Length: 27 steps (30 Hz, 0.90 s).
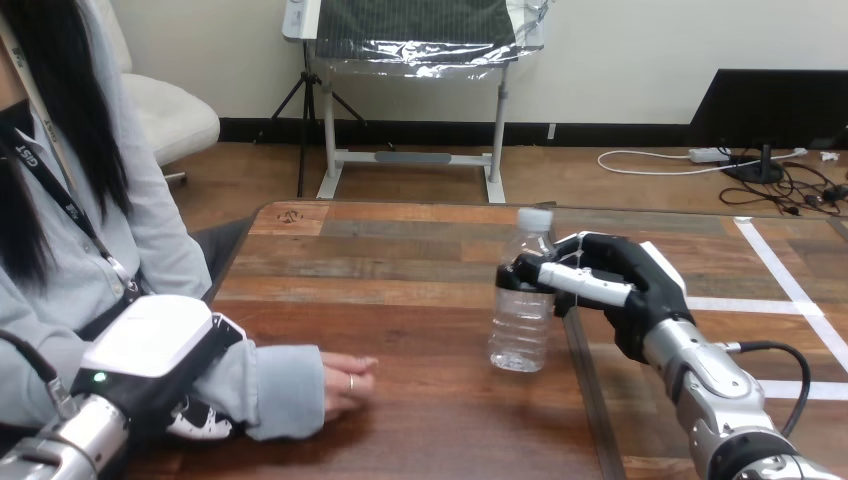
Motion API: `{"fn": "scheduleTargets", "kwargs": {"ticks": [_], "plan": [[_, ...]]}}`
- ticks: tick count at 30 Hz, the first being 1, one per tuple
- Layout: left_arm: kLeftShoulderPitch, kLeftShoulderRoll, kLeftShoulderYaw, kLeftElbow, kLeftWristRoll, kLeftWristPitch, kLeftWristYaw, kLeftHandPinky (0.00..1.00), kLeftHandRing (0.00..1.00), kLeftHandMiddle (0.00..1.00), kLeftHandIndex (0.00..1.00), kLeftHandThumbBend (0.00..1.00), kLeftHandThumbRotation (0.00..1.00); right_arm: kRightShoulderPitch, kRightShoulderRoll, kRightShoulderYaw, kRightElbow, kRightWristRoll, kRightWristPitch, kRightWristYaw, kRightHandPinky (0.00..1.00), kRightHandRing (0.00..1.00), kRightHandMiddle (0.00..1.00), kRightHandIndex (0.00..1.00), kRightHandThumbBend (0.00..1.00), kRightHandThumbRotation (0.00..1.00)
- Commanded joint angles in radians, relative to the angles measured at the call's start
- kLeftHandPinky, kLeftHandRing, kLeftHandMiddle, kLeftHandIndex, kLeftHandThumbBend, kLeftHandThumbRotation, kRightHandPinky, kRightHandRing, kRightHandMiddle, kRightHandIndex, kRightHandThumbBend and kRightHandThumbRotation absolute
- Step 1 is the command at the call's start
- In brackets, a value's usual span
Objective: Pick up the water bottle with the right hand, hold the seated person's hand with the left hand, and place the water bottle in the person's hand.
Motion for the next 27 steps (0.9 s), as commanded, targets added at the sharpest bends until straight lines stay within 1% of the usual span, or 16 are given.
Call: {"fn": "scheduleTargets", "kwargs": {"ticks": [1,5,7,10,12,15,18,22,27], "plan": [[-0.020,-0.015,0.035,-0.166,-0.036,-0.022,0.004,0.26,0.29,0.34,0.36,0.77,0.00,-0.163,0.024,0.015,-0.006,-0.019,0.008,-0.025,0.27,0.26,0.36,0.36,0.71,0.00],[0.004,-0.016,0.047,-0.215,-0.039,-0.007,-0.016,0.26,0.29,0.35,0.37,0.77,0.00,-0.172,0.033,0.031,-0.002,-0.046,0.015,-0.039,0.27,0.27,0.36,0.37,0.70,0.00],[0.013,-0.018,0.053,-0.236,-0.040,0.003,-0.027,0.26,0.29,0.35,0.37,0.76,0.00,-0.175,0.036,0.033,-0.001,-0.055,0.021,-0.045,0.27,0.27,0.37,0.37,0.70,0.00],[0.030,-0.021,0.064,-0.269,-0.044,0.010,-0.040,0.26,0.29,0.35,0.37,0.76,0.00,-0.183,0.043,0.039,0.000,-0.067,0.038,-0.059,0.28,0.28,0.37,0.37,0.70,0.00],[0.043,-0.023,0.073,-0.298,-0.048,0.020,-0.054,0.27,0.29,0.35,0.37,0.76,0.00,-0.187,0.047,0.052,0.002,-0.084,0.045,-0.077,0.28,0.29,0.38,0.37,0.71,0.00],[0.058,-0.025,0.082,-0.333,-0.051,0.032,-0.069,0.27,0.29,0.34,0.37,0.77,0.00,-0.192,0.053,0.061,0.003,-0.097,0.056,-0.092,0.29,0.30,0.38,0.37,0.71,0.00],[0.073,-0.026,0.091,-0.367,-0.050,0.046,-0.083,0.27,0.29,0.34,0.37,0.78,0.00,-0.196,0.059,0.069,0.003,-0.110,0.058,-0.104,0.29,0.30,0.38,0.37,0.72,0.00],[0.088,-0.028,0.101,-0.401,-0.053,0.058,-0.097,0.27,0.29,0.35,0.37,0.79,0.00,-0.198,0.066,0.072,0.004,-0.117,0.060,-0.107,0.28,0.31,0.38,0.37,0.73,0.00],[0.104,-0.033,0.112,-0.428,-0.056,0.064,-0.103,0.27,0.29,0.35,0.37,0.80,0.00,-0.202,0.080,0.073,0.005,-0.122,0.062,-0.102,0.29,0.31,0.39,0.38,0.74,0.00]]}}
